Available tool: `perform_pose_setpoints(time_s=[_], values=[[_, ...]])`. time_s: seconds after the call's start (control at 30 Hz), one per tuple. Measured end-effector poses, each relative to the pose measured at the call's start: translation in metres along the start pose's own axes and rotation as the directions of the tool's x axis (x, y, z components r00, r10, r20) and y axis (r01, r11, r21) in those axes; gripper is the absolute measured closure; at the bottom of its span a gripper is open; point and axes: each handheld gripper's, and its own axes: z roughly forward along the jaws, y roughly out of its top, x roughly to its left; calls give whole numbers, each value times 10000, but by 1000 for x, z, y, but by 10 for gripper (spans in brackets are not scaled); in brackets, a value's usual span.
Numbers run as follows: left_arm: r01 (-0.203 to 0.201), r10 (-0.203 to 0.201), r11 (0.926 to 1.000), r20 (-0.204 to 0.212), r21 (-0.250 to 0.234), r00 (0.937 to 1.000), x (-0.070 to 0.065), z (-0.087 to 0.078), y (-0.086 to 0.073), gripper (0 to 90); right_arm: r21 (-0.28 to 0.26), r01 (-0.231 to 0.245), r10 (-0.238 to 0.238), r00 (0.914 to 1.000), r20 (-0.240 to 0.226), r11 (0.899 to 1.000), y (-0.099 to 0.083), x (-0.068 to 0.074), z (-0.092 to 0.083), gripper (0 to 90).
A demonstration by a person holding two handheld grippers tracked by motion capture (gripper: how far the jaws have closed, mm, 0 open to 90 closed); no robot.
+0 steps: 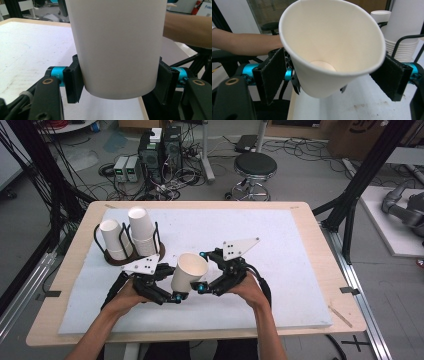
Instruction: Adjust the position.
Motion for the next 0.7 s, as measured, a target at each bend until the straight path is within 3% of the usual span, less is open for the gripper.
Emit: perform_pose_setpoints(time_s=[0.43,0.7], values=[[-146,152,9997,336,-176,9993,-4,5,1,354,-644,-167,115,9967,-810,9978,3,-3,14,171],[-159,164,9998,463,-105,9988,-5,8,0,354,-550,-224,162,9937,-1113,9982,2,-4,17,178]])
